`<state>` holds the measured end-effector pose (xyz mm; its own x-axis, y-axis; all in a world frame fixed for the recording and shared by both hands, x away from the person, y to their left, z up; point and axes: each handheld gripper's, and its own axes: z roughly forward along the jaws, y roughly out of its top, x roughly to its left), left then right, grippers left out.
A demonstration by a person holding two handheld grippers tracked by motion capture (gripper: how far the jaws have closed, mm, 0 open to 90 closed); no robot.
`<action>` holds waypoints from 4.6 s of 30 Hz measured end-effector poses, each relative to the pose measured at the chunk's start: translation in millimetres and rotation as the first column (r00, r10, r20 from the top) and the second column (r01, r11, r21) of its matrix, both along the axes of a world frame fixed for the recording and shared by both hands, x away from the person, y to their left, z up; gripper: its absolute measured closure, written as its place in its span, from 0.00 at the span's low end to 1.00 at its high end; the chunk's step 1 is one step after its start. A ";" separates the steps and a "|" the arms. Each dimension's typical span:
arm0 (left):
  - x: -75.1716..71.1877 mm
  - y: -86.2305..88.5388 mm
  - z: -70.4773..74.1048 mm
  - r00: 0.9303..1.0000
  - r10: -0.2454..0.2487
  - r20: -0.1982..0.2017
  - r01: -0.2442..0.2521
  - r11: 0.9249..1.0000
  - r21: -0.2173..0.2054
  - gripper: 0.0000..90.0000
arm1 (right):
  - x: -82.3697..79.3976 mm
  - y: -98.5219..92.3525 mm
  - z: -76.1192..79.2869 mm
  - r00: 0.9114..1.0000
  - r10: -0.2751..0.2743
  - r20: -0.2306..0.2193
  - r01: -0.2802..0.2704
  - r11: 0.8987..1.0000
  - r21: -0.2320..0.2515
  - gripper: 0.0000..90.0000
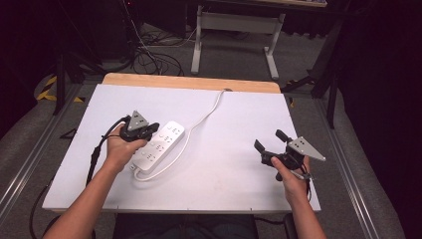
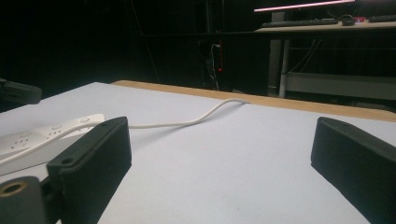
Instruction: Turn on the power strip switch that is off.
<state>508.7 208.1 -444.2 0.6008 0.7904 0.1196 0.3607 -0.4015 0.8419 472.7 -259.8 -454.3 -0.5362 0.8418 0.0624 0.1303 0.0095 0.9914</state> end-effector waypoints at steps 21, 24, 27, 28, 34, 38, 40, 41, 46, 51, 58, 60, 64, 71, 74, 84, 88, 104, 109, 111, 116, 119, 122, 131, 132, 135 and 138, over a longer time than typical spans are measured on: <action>20.4 -10.6 -15.5 0.987 -0.022 -0.158 0.039 0.993 0.108 0.98 | -0.7 -1.2 0.0 1.000 0.000 0.000 0.000 1.000 0.001 0.06; 20.9 -10.0 -15.1 0.987 -0.025 -0.158 0.043 0.993 0.109 0.98 | -0.7 -1.0 -0.1 1.000 0.000 -0.002 0.000 1.000 0.001 0.06; 21.3 -9.8 -15.5 0.987 -0.024 -0.156 0.040 0.994 0.104 0.98 | -1.0 -1.0 0.0 1.000 -0.001 -0.002 0.001 1.000 0.004 0.06; 22.2 -10.3 -15.6 0.988 -0.021 -0.156 0.037 0.994 0.104 0.98 | -1.1 -1.2 0.0 1.000 0.000 -0.002 0.000 1.000 0.002 0.06; 23.4 -11.6 -15.7 0.987 -0.027 -0.160 0.043 0.994 0.101 0.99 | -1.4 -1.8 0.1 1.000 -0.003 -0.002 0.003 1.000 0.008 0.06; 23.4 -11.4 -15.9 0.987 -0.026 -0.159 0.043 0.994 0.102 0.99 | -1.3 -1.7 -0.3 1.000 -0.001 -0.004 0.001 1.000 0.005 0.06; 23.2 -11.9 -16.1 0.988 -0.025 -0.155 0.042 0.993 0.108 1.00 | -1.6 -1.5 -0.1 1.000 0.001 -0.002 -0.001 1.000 0.007 0.06; 23.3 -12.2 -16.3 0.988 -0.023 -0.151 0.040 0.993 0.111 1.00 | -1.6 -1.6 0.0 1.000 0.001 -0.002 -0.001 1.000 0.008 0.06; 23.8 -13.7 -16.4 0.988 -0.028 -0.153 0.047 0.991 0.126 1.00 | -1.8 -1.9 0.2 1.000 -0.002 -0.001 0.002 1.000 0.011 0.06; 23.7 -14.1 -17.1 0.988 -0.022 -0.156 0.042 0.991 0.126 1.00 | -2.4 -1.7 0.6 1.000 -0.002 0.000 0.002 1.000 0.012 0.06; 24.1 -13.1 -16.8 0.984 -0.016 -0.176 0.037 0.992 0.117 1.00 | -2.5 -1.1 0.5 1.000 0.003 0.000 -0.003 1.000 0.010 0.06; 24.1 -14.0 -17.3 0.985 -0.011 -0.173 0.032 0.992 0.119 1.00 | -2.6 -1.3 1.0 1.000 0.005 0.004 -0.005 1.000 0.010 0.06; 23.7 -14.1 -17.9 0.985 -0.007 -0.175 0.028 0.992 0.121 1.00 | -3.6 -2.1 1.7 1.000 0.008 0.004 -0.008 1.000 0.017 0.06; 25.3 -12.2 -18.7 0.983 -0.012 -0.183 0.031 0.994 0.102 1.00 | -4.2 -2.4 1.9 1.000 0.009 0.006 -0.009 1.000 0.019 0.06; 25.7 -11.5 -18.9 0.982 -0.016 -0.188 0.034 0.995 0.093 1.00 | -4.0 -2.0 1.7 1.000 0.008 0.005 -0.008 1.000 0.017 0.06; 25.7 -10.8 -18.8 0.982 -0.010 -0.191 0.027 0.996 0.088 1.00 | -6.3 -1.0 3.3 1.000 0.008 0.008 -0.008 1.000 0.018 0.07; 25.0 -12.1 -19.0 0.982 -0.004 -0.188 0.021 0.996 0.088 1.00 | -7.4 0.7 4.1 1.000 0.011 0.013 -0.011 1.000 0.011 0.07; 25.3 -12.0 -18.8 0.982 -0.007 -0.187 0.025 0.996 0.091 1.00 | -9.3 1.7 4.6 1.000 0.016 0.013 -0.016 1.000 0.013 0.07; 25.7 -11.4 -18.6 0.982 -0.010 -0.190 0.028 0.995 0.092 1.00 | -8.7 1.5 4.1 1.000 0.016 0.010 -0.016 1.000 0.012 0.07; 25.0 -12.8 -18.5 0.983 -0.001 -0.185 0.020 0.995 0.097 1.00 | -8.3 1.5 4.0 1.000 0.018 0.009 -0.018 1.000 0.014 0.07; 25.9 -13.6 -19.0 0.984 0.002 -0.178 0.015 0.995 0.097 1.00 | -6.1 1.8 2.7 1.000 0.017 0.001 -0.017 1.000 0.014 0.07; 24.2 -14.8 -19.5 0.988 0.011 -0.157 0.006 0.994 0.112 1.00 | -6.6 0.3 2.7 1.000 0.015 0.002 -0.015 1.000 0.020 0.07; 20.2 -19.1 -18.9 0.991 0.017 -0.135 0.002 0.991 0.136 1.00 | -7.1 -0.7 3.4 1.000 0.011 0.005 -0.011 1.000 0.026 0.07; 20.8 -19.6 -20.3 0.992 0.030 -0.119 -0.013 0.990 0.140 1.00 | -5.9 0.9 2.6 1.000 0.023 0.000 -0.023 1.000 0.021 0.07; 20.6 -19.2 -20.0 0.992 0.030 -0.121 -0.013 0.990 0.137 1.00 | -5.7 0.6 2.5 1.000 0.023 -0.001 -0.023 1.000 0.021 0.07; 20.5 -15.6 -19.7 0.992 0.031 -0.126 -0.018 0.995 0.096 0.98 | -5.5 0.5 2.3 1.000 0.023 -0.003 -0.023 1.000 0.021 0.07; 21.6 -9.4 -19.9 0.990 0.038 -0.134 -0.031 0.998 0.059 0.95 | -5.2 0.8 2.2 1.000 0.025 -0.002 -0.024 0.999 0.020 0.07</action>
